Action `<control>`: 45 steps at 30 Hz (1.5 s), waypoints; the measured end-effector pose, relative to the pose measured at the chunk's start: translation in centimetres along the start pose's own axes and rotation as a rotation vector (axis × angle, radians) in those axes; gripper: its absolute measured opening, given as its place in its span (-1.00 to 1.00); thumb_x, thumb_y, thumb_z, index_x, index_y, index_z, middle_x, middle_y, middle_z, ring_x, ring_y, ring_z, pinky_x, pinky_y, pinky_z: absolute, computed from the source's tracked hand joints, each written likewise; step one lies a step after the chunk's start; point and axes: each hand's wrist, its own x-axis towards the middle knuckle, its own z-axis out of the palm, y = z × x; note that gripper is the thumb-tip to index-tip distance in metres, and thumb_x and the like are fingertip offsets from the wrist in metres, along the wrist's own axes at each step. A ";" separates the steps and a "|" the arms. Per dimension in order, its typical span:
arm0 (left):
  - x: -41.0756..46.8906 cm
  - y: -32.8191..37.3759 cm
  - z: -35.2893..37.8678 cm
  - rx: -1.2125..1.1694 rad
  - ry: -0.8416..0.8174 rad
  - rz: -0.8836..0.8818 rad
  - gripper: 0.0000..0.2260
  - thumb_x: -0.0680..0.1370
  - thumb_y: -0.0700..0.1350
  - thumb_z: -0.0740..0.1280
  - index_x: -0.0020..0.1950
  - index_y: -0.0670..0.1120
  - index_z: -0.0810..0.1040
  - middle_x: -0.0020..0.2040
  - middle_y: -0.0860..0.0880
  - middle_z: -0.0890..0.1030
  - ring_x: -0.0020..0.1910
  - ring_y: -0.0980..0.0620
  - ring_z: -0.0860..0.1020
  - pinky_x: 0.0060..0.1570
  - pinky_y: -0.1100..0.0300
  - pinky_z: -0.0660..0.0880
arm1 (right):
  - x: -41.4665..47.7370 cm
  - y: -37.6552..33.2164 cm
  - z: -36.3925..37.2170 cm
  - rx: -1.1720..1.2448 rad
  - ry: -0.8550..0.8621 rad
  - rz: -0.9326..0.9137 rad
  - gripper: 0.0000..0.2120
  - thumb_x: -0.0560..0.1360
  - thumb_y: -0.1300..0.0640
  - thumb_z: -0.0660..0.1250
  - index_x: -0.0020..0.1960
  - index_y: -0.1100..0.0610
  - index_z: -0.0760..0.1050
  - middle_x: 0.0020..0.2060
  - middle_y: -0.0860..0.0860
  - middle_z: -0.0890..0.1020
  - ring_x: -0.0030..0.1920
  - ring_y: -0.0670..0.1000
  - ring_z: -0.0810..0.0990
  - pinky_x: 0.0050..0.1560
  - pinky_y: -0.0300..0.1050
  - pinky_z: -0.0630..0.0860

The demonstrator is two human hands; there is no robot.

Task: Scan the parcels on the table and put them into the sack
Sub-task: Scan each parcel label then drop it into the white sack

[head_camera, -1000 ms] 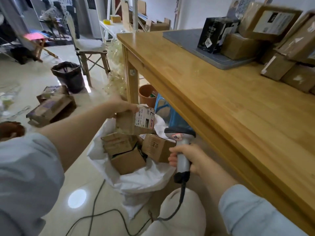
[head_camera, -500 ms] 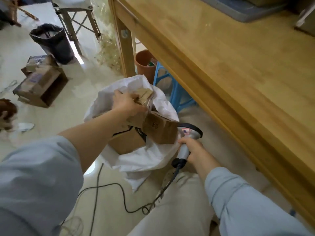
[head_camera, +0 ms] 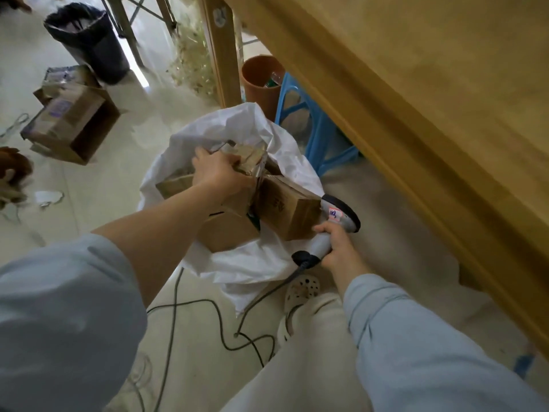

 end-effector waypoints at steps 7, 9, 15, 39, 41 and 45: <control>0.1 -0.4 -0.1 -0.039 0.025 -0.006 -0.41 0.37 0.25 0.46 0.36 0.13 0.47 0.32 -0.08 0.21 0.32 -0.15 0.25 0.29 -0.03 0.38 | -1.2 1.0 0.2 0.038 -0.040 0.005 -0.51 0.17 0.25 0.42 0.11 0.19 0.51 0.06 0.24 0.60 0.10 0.26 0.57 0.20 0.22 0.49; -0.1 -0.6 -0.1 -0.043 0.071 0.008 -0.40 0.37 0.29 0.43 0.37 0.15 0.46 0.33 -0.08 0.22 0.33 -0.14 0.26 0.30 -0.03 0.39 | -1.7 1.0 0.5 0.025 -0.050 -0.017 -0.59 0.25 0.26 0.43 0.09 0.20 0.50 0.03 0.24 0.60 0.10 0.27 0.57 0.19 0.19 0.50; -1.9 0.2 -0.2 -0.040 0.147 0.107 -0.38 0.37 0.31 0.41 0.39 0.20 0.41 0.28 -0.06 0.25 0.30 -0.10 0.29 0.24 -0.02 0.43 | -4.4 0.4 0.7 -0.024 0.025 -0.175 -0.52 0.34 0.27 0.47 0.22 0.24 0.45 -0.12 0.15 0.59 -0.18 0.13 0.58 -0.19 -0.04 0.56; 1.1 -9.8 -1.7 -0.121 0.241 -0.247 -0.68 0.57 -0.15 0.23 0.28 -0.24 0.50 0.25 -0.24 0.48 0.19 -0.25 0.47 0.17 0.02 0.43 | -11.3 -3.7 6.0 -0.545 0.034 -0.484 -0.55 0.39 0.25 0.45 0.25 0.28 0.46 0.10 0.15 0.56 0.07 0.15 0.54 0.13 0.00 0.48; 2.5 -11.2 -2.2 -0.090 0.209 -0.324 -0.63 0.58 -0.13 0.24 0.36 -0.21 0.43 0.37 -0.24 0.36 0.34 -0.25 0.35 0.35 -0.05 0.31 | -10.6 -4.1 6.8 -0.635 0.060 -0.479 -0.62 0.39 0.23 0.45 0.19 0.24 0.48 0.02 0.12 0.55 -0.02 0.11 0.52 0.04 -0.03 0.48; 5.7 -12.4 -2.7 0.086 0.031 -0.371 -0.53 0.62 0.03 0.20 0.51 -0.07 0.28 0.57 -0.20 -0.02 0.55 -0.18 -0.13 0.49 -0.05 -0.17 | -9.0 -4.7 8.0 -0.801 0.102 -0.509 -0.73 0.40 0.15 0.44 0.05 0.17 0.49 -0.08 0.08 0.54 -0.08 0.10 0.50 0.01 -0.01 0.49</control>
